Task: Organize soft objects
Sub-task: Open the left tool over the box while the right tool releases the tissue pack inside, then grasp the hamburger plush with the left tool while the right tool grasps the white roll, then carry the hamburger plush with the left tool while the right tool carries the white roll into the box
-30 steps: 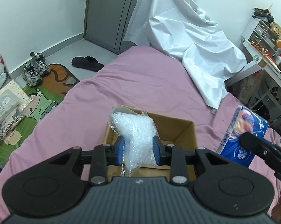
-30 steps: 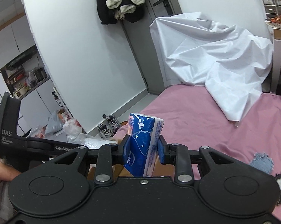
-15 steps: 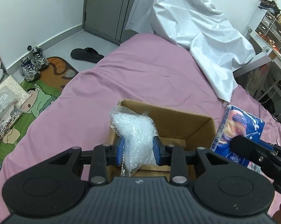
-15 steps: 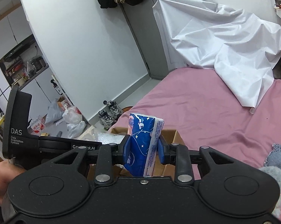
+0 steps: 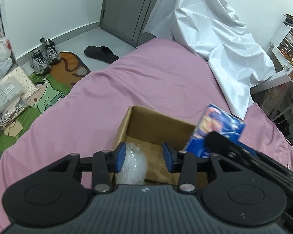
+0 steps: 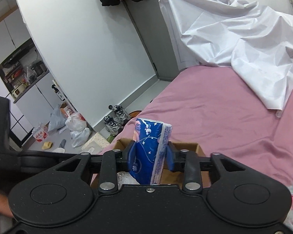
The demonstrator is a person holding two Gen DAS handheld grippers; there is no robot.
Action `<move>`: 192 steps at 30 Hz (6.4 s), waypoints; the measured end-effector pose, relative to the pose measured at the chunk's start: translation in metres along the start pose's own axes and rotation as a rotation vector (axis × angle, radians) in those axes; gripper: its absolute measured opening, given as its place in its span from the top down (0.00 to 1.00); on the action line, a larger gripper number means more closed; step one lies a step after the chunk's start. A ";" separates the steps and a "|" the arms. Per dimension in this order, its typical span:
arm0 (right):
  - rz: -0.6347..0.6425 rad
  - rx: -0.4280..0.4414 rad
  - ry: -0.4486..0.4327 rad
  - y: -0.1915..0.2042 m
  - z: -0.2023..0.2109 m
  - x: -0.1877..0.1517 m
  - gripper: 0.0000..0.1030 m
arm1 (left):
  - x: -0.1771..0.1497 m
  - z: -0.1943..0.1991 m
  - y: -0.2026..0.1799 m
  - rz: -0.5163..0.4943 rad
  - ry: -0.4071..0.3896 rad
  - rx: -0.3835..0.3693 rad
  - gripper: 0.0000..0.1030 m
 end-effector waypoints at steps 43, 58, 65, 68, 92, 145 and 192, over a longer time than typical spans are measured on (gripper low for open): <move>0.009 -0.160 -0.163 -0.021 0.147 -0.040 0.00 | -0.072 0.125 -0.043 0.032 -0.249 -0.045 0.20; -0.086 -0.267 -0.138 -0.067 0.185 -0.083 0.00 | -0.109 0.117 -0.075 -0.061 -0.133 -0.155 0.20; -0.089 -0.317 -0.117 -0.082 0.207 -0.103 0.00 | -0.126 0.113 -0.087 -0.108 -0.116 -0.163 0.20; -0.093 -0.330 -0.106 -0.088 0.212 -0.109 0.00 | -0.132 0.108 -0.088 -0.101 -0.097 -0.164 0.20; -0.158 -0.254 -0.062 -0.122 0.201 -0.133 0.45 | -0.169 0.058 -0.128 -0.200 0.021 -0.195 0.25; -0.152 -0.306 -0.004 -0.134 0.154 -0.103 0.85 | -0.150 0.017 -0.132 -0.115 0.128 -0.221 0.66; -0.133 -0.236 -0.034 -0.055 0.119 -0.070 0.62 | -0.082 0.078 -0.023 -0.055 -0.013 -0.097 0.65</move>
Point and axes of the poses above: each gripper's, at about its wrist camera, not at the fingertips, and z roughly against the way its jaws point, y to its left, x to its top, the point moved 1 cm from there along -z, roughly the way its jaws point, and after that the axes turned 2 degrees about z, right-handed, at the moved point
